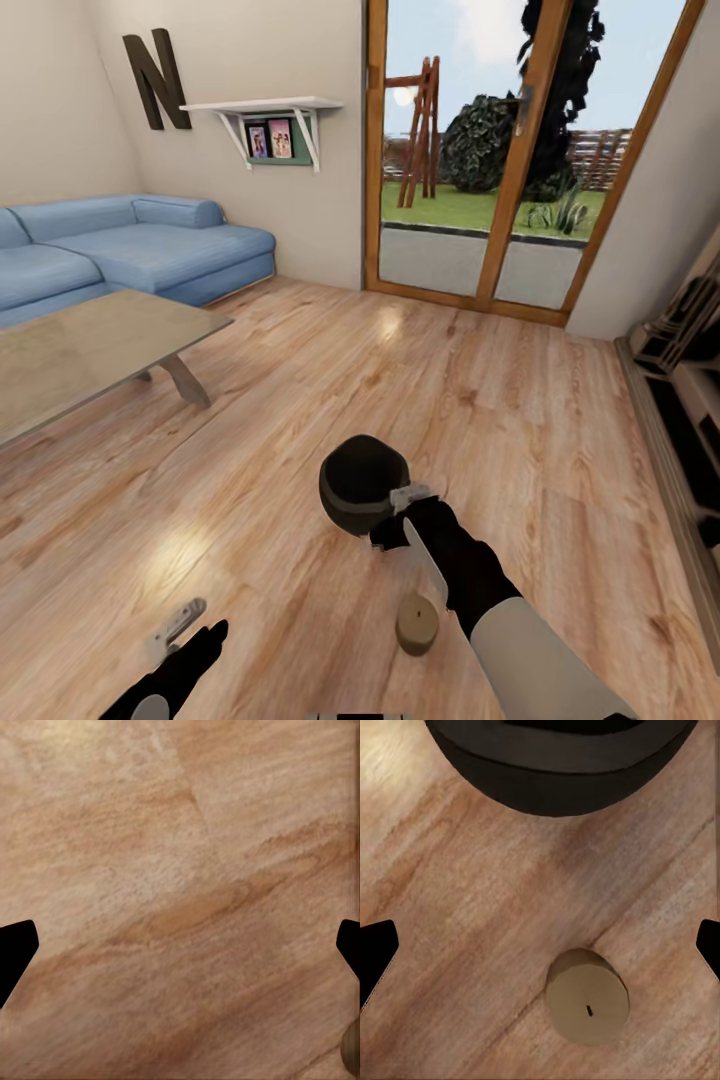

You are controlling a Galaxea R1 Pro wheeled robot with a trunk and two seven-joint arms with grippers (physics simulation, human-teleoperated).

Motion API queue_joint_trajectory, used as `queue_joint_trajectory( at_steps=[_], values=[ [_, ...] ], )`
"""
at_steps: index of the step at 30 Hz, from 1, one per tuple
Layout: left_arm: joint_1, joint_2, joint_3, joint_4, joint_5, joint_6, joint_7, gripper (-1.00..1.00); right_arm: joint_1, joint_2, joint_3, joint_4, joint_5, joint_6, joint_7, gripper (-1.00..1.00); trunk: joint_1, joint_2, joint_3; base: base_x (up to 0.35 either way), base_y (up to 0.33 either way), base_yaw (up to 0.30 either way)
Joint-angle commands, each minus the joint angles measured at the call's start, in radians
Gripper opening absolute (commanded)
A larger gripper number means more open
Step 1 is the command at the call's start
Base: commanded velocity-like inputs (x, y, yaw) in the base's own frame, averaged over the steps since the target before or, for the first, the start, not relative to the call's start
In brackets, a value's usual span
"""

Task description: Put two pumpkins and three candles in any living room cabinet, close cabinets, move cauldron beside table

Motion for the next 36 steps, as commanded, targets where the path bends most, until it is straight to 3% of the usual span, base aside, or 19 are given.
queue_joint_trajectory(
  at_steps=[1, 5, 11, 15, 19, 32, 35, 36],
  values=[
    [0.000, 0.000, 0.000, -0.002, 0.007, 0.003, 0.007, 1.00, -0.001, 0.000, -0.026, 0.004, -0.009, 0.003, -0.007, 1.00, 0.000, 0.000, -0.001, 0.151, 0.000, 0.008],
    [0.000, -0.003, 0.008, -0.008, 0.013, 0.009, 0.013, 1.00, -0.001, 0.000, -0.102, 0.033, -0.008, 0.000, -0.009, 1.00, 0.000, 0.000, -0.001, 0.075, 0.000, 0.004],
    [0.000, -0.001, 0.008, -0.022, 0.019, 0.016, 0.014, 1.00, 0.000, 0.000, -0.136, 0.055, -0.008, -0.006, -0.018, 1.00, 0.000, 0.000, -0.001, 0.017, 0.000, 0.001],
    [0.000, -0.002, 0.002, -0.025, 0.017, 0.017, 0.013, 1.00, 0.001, 0.000, -0.198, 0.060, -0.009, -0.008, -0.042, 1.00, 0.000, 0.000, -0.001, 0.004, 0.000, 0.000],
    [0.000, -0.001, 0.000, -0.027, 0.012, 0.019, 0.012, 1.00, 0.001, 0.000, -0.247, 0.065, -0.008, -0.009, -0.053, 1.00, 0.002, -0.001, -0.016, 0.001, 0.000, 0.000],
    [0.000, 0.000, -0.007, -0.036, 0.017, 0.023, 0.005, 1.00, 0.000, 0.000, -0.258, 0.101, -0.005, -0.045, -0.057, 1.00, 0.008, -0.004, -0.066, 0.000, 0.000, 0.000],
    [-0.007, 0.000, -0.006, -0.093, 0.019, 0.065, 0.004, 1.00, -0.001, 0.000, -0.258, 0.102, -0.005, -0.045, -0.064, 1.00, 0.009, -0.005, -0.078, 0.000, 0.000, 0.000],
    [-0.019, -0.002, -0.003, -0.122, 0.020, 0.118, 0.004, 1.00, -0.002, 0.000, -0.257, 0.102, -0.005, -0.045, -0.072, 1.00, 0.010, -0.005, -0.082, 0.000, 0.000, 0.000]
  ],
)
